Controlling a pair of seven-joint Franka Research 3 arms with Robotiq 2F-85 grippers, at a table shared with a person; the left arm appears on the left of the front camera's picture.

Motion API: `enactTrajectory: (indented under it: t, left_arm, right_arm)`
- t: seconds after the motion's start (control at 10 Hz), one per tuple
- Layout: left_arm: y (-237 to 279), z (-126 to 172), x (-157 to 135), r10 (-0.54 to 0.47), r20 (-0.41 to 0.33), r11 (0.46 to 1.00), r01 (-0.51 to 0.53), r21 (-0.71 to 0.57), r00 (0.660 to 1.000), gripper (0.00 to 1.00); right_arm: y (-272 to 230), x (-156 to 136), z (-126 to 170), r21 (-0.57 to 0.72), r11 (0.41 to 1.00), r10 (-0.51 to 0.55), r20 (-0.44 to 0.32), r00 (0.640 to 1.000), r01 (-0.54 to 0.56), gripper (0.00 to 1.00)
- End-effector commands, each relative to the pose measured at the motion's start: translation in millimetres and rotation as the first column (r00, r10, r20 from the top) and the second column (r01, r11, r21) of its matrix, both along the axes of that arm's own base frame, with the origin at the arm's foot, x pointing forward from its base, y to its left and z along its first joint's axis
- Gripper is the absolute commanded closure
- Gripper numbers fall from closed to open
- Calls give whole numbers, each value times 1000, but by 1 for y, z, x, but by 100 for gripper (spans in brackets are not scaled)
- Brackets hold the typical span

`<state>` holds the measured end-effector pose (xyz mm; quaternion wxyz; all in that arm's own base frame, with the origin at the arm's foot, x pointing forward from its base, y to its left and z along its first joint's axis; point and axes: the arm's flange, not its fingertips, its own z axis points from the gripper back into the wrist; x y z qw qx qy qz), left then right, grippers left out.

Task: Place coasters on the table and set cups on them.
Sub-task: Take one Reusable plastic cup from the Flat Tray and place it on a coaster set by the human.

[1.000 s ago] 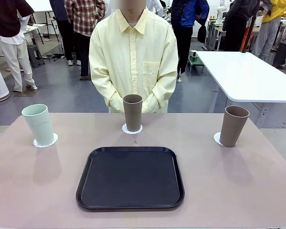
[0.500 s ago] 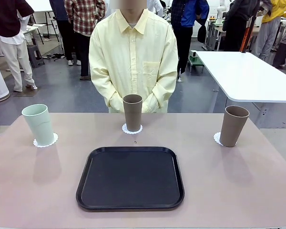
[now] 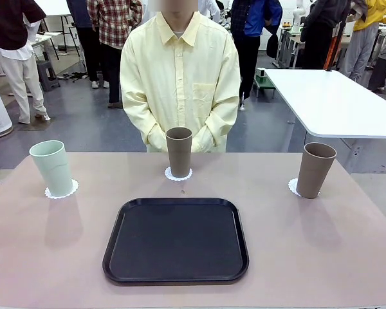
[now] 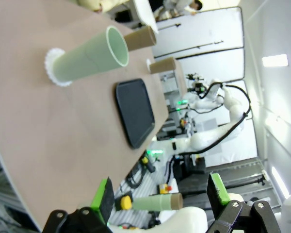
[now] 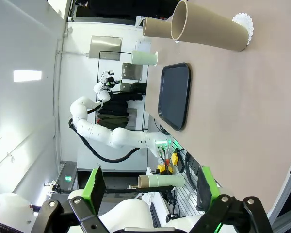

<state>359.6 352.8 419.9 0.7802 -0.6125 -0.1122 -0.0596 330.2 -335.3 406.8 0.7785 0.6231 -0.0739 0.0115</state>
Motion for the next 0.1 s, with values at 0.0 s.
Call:
enactTrajectory:
  t: [0.0]
  left_arm:
    - [0,1,-1,7,-14,1000,-7,10,1000,0]
  right_arm:
    - [4,-2,1,-10,1000,-12,-16,1000,12,0]
